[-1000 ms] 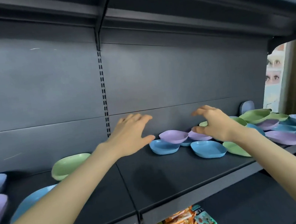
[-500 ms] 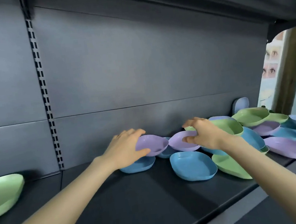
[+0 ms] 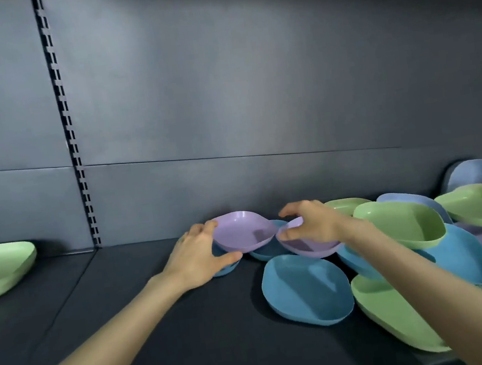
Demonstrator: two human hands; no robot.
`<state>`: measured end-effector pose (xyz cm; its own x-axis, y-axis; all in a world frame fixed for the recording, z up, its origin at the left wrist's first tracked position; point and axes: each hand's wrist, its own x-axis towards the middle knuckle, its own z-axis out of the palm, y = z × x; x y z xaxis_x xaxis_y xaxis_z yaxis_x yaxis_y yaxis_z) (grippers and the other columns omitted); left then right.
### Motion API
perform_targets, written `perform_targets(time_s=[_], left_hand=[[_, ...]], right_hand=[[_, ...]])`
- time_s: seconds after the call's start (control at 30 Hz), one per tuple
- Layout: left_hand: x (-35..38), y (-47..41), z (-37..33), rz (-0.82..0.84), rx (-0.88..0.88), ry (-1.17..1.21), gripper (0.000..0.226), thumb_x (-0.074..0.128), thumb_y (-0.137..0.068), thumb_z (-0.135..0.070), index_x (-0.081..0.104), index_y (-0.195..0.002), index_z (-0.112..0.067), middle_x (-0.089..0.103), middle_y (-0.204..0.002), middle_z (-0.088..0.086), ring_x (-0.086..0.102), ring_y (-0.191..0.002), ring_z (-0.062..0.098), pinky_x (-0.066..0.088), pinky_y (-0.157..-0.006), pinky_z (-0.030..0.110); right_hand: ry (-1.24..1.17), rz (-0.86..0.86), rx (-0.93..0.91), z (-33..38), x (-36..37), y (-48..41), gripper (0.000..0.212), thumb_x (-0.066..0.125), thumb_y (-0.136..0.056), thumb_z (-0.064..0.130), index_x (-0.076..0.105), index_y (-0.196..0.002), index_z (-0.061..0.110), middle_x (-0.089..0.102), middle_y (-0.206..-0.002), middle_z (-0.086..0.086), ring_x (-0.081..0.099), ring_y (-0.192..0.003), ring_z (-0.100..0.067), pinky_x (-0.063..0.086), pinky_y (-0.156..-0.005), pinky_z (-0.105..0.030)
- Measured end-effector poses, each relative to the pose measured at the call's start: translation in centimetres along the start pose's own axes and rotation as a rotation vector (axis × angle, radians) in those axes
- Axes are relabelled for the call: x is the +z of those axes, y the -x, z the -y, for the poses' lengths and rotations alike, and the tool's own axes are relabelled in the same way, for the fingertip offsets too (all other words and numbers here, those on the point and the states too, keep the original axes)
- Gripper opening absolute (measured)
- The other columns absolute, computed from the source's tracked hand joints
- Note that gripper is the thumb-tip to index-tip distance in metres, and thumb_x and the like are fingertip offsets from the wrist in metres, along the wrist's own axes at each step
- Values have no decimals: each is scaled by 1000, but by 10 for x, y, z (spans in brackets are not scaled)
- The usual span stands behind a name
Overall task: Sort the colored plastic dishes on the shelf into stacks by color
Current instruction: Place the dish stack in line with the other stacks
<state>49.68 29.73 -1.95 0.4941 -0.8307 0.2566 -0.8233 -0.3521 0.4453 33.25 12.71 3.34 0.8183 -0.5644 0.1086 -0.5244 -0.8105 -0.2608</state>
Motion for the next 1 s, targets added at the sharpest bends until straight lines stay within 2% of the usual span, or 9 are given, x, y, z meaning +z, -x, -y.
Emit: perform_targets(time_s=[0.13,0.33,0.5,0.6,0.7,0.8,0.83,0.93,1.0], left_hand=[[10,2,-7,-21,-110,147,82,69,-80,-47,28,-144,-17,46,-140,3,42,-129,21,35,-94,25],[18,0,-9,-12,-169,200,82,70,-82,-40,27,-146,-10,46,-142,2,44,-130,18,35,-99,23],[14,4,-6,-111,-179,255,80,70,-82,-41,33,-145,-10,48,-141,5,43,-132,19,38,-105,30],[-2,15,-5,-227,-142,331,74,73,-81,-35,39,-142,-10,55,-135,7,49,-127,19,38,-99,22],[-25,34,4,-313,-127,442,71,75,-79,-30,43,-139,-11,59,-129,5,56,-118,16,39,-96,17],[-45,59,24,-337,-126,516,72,76,-77,-31,45,-139,-13,61,-126,4,59,-115,14,42,-103,25],[-50,68,33,-334,-130,523,72,76,-76,-32,44,-139,-14,62,-126,3,59,-115,14,43,-104,28],[-64,96,56,-324,-146,535,72,75,-76,-33,44,-139,-17,62,-125,0,59,-116,14,42,-105,31],[-69,113,71,-314,-132,545,67,75,-78,-29,45,-137,-17,63,-120,-5,59,-114,10,42,-105,28]], right_hand=[[-74,113,-65,-7,6,-17,61,71,-80,40,50,-133,17,52,-137,0,45,-128,-20,36,-102,-28],[-146,146,-120,-12,19,-30,63,75,-79,34,50,-134,16,53,-135,-2,48,-124,-19,38,-103,-29],[-261,63,-171,-9,22,-32,56,77,-78,26,56,-127,12,61,-125,-4,55,-119,-17,42,-101,-29],[-329,-6,-219,6,17,-22,53,77,-78,25,58,-126,10,63,-122,-3,57,-116,-18,43,-101,-30],[-411,-104,-242,30,18,-8,51,77,-78,27,60,-123,10,63,-118,1,60,-109,-14,43,-94,-22],[-472,-201,-250,63,25,11,40,76,-78,28,67,-112,10,62,-108,1,62,-94,-12,43,-81,-12],[-476,-221,-265,75,30,17,35,76,-79,28,69,-109,9,61,-107,0,62,-91,-14,46,-82,-14],[-482,-248,-320,107,50,35,30,72,-83,28,71,-105,7,60,-107,-5,61,-95,-22,47,-94,-32],[-485,-254,-322,124,66,46,30,70,-85,29,71,-106,7,60,-107,-6,60,-97,-23,47,-95,-34]])
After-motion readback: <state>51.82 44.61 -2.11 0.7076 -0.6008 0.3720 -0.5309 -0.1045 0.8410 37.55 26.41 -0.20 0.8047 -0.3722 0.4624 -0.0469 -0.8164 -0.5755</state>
